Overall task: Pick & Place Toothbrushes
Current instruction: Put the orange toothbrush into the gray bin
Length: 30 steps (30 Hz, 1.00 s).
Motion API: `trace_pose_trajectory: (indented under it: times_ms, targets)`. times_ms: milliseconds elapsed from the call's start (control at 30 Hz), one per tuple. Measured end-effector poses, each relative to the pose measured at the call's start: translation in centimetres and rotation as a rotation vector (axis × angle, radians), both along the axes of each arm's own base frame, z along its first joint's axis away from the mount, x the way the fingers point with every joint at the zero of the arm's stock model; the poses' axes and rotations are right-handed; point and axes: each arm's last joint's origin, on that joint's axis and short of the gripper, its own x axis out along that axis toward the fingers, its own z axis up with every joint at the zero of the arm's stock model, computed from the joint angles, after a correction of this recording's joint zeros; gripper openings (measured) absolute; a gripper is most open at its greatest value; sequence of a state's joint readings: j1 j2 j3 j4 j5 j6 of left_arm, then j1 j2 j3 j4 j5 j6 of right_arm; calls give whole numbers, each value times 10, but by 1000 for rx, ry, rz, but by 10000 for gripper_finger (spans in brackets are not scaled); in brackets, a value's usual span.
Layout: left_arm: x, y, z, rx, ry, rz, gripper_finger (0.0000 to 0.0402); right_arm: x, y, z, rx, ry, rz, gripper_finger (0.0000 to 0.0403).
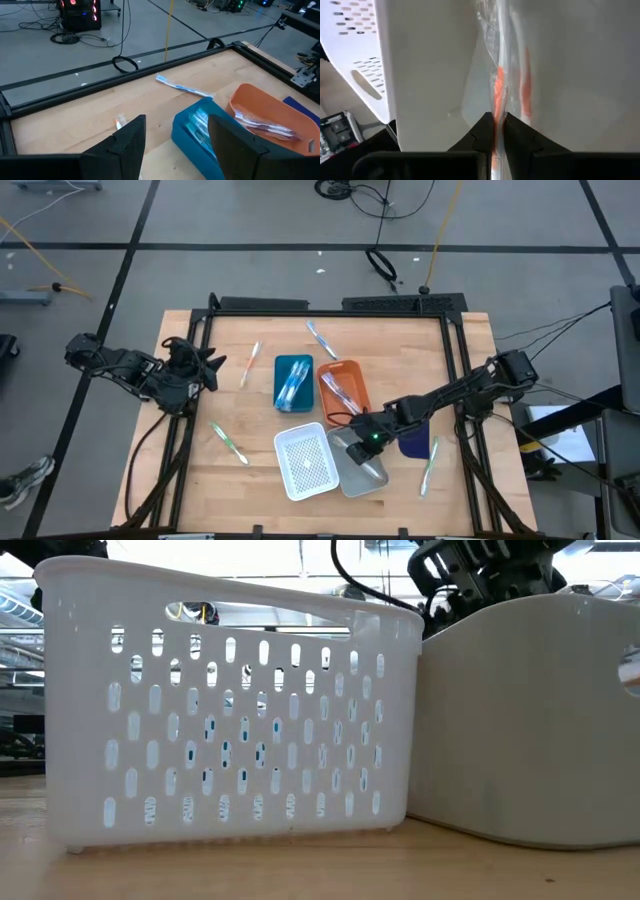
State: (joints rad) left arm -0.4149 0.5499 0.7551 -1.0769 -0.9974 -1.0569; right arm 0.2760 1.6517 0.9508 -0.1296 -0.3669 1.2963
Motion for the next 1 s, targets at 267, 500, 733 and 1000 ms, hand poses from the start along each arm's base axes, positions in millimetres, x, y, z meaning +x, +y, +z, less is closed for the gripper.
trace_pose_trajectory:
  times_ms: [267, 500, 733, 1000]
  targets:
    - [0, 0, 0, 0, 0, 0, 211, 1, -1, 2, -34, -32, -33, 35]
    - [0, 0, 0, 1, 1, 0, 211, 4, 0, 5, -28, -73, -26, 83]
    - [0, 0, 0, 3, 3, -2, 211, 3, 1, 5, 31, -43, -13, 148]
    - [0, 0, 0, 6, 8, -3, 211, -5, 9, 24, 41, -111, 37, 155]
